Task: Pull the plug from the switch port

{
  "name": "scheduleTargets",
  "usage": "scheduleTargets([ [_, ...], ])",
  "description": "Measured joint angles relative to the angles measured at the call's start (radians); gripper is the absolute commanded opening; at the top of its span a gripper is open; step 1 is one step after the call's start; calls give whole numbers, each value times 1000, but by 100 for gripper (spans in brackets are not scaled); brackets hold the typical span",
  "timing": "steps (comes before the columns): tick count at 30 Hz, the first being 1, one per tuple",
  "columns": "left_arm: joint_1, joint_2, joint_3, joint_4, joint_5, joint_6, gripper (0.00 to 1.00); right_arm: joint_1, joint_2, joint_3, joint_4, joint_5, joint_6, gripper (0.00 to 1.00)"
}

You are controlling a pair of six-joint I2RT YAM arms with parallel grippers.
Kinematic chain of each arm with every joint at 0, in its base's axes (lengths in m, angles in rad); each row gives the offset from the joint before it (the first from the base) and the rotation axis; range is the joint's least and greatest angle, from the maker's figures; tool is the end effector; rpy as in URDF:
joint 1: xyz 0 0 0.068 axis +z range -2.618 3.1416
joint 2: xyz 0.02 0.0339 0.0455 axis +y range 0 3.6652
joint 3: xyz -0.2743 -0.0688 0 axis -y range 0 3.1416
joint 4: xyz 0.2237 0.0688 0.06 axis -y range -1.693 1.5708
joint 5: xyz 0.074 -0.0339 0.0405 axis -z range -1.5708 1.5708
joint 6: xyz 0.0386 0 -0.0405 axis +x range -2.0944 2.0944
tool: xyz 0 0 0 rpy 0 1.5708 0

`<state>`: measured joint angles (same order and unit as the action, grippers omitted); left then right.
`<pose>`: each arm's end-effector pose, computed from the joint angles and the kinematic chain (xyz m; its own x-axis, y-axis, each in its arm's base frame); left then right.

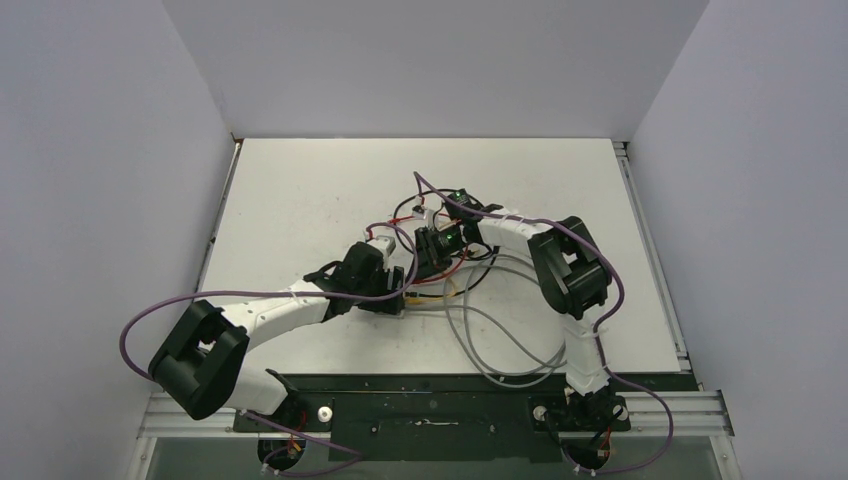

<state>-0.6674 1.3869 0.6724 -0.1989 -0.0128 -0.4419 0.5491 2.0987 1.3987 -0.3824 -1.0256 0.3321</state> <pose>0.1943 -0.1525 0.1928 -0.8241 0.1049 -0.5567 0.2880 0.9238 -0.2522 0.3342 0.2432 0.1692 -0.9119 -0.3598 -0.1974 -0.3338 0.3705 0.8668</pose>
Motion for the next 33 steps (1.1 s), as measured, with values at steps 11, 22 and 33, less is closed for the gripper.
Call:
scheduleTargets([
  [11,8,-8,0,-38,-93,-22,0,-32,-50,2,-93,27,-49,5],
  [22,8,-12,-1,-42,-93,-23,0,-43,-66,0,-106,31,-58,5],
  [33,8,-26,-6,-42,-67,-17,1,-82,-146,25,-102,35,-19,5],
])
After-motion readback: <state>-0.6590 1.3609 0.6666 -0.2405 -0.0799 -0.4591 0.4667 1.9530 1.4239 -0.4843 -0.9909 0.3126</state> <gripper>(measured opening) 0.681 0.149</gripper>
